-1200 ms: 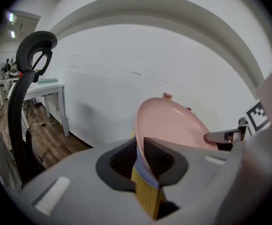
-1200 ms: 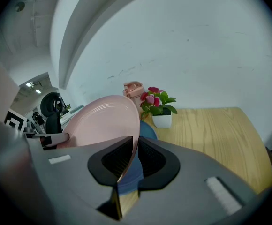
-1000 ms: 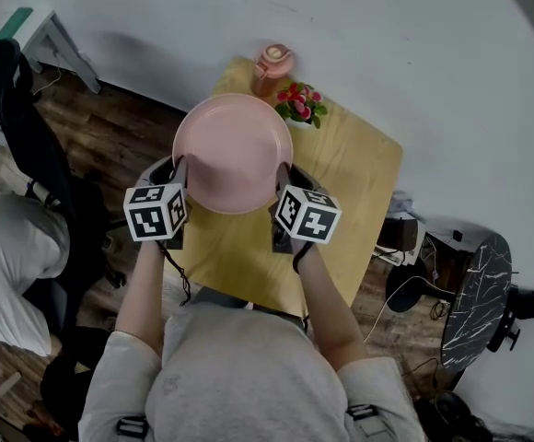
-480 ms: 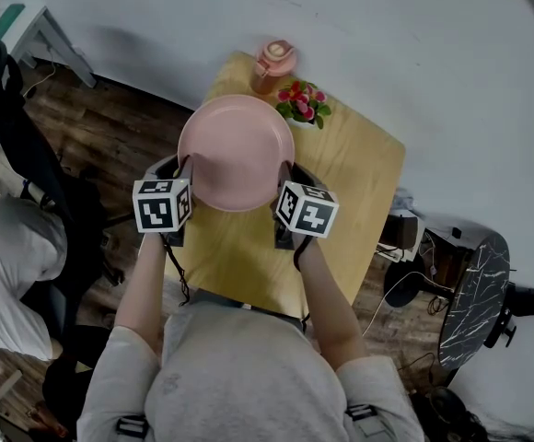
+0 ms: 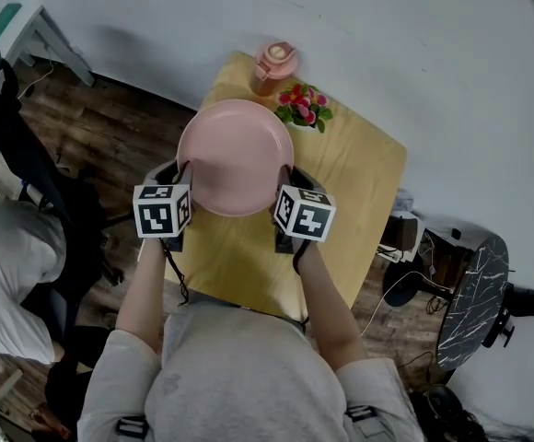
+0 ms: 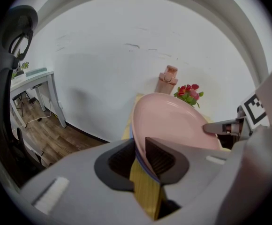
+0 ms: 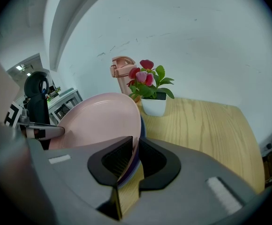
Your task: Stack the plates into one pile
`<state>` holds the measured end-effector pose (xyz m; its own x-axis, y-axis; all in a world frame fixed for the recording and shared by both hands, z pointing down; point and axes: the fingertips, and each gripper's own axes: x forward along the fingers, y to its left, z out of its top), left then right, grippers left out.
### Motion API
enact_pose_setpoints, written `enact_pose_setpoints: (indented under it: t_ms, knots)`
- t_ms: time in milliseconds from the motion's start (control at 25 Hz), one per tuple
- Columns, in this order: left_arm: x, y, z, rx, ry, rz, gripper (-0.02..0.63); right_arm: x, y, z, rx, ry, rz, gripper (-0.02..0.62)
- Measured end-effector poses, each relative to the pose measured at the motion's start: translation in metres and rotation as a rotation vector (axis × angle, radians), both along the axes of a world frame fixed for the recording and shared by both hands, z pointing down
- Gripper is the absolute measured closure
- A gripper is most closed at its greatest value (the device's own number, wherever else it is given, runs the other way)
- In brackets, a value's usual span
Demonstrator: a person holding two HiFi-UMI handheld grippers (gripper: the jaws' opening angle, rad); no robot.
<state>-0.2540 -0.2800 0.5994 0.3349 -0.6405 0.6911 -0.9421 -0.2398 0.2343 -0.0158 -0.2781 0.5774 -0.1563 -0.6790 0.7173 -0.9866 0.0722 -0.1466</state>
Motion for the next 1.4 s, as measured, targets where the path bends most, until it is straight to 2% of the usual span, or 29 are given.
enact_pose_setpoints:
  t_ms: [440, 600, 680, 800, 960, 1240, 1400]
  knots:
    - [-0.001, 0.001, 0.005, -0.013, -0.010, 0.021, 0.466, -0.002, 0.000, 0.002, -0.023, 0.025, 0.002, 0.554]
    - [0.001, 0.000, 0.006, 0.010, -0.035, 0.064, 0.460, -0.001, 0.000, 0.002, -0.022, 0.029, 0.021, 0.554]
    - [0.004, 0.000, 0.006, 0.025, -0.053, 0.093, 0.437, -0.001, 0.000, 0.002, -0.014, 0.033, 0.029, 0.554]
    - [0.008, 0.000, 0.005, 0.036, -0.041, 0.111, 0.422, -0.002, 0.000, 0.002, -0.006, 0.045, 0.015, 0.554]
    - [0.007, 0.000, 0.001, 0.050, -0.036, 0.099, 0.419, 0.003, 0.000, 0.001, 0.004, 0.082, 0.025, 0.552]
    - [-0.003, 0.004, -0.010, 0.085, -0.059, 0.044, 0.419, 0.007, 0.001, -0.005, 0.034, 0.060, 0.019, 0.552]
    - [-0.004, 0.012, -0.022, 0.114, -0.076, 0.024, 0.420, 0.008, 0.004, -0.017, 0.086, 0.058, 0.015, 0.553]
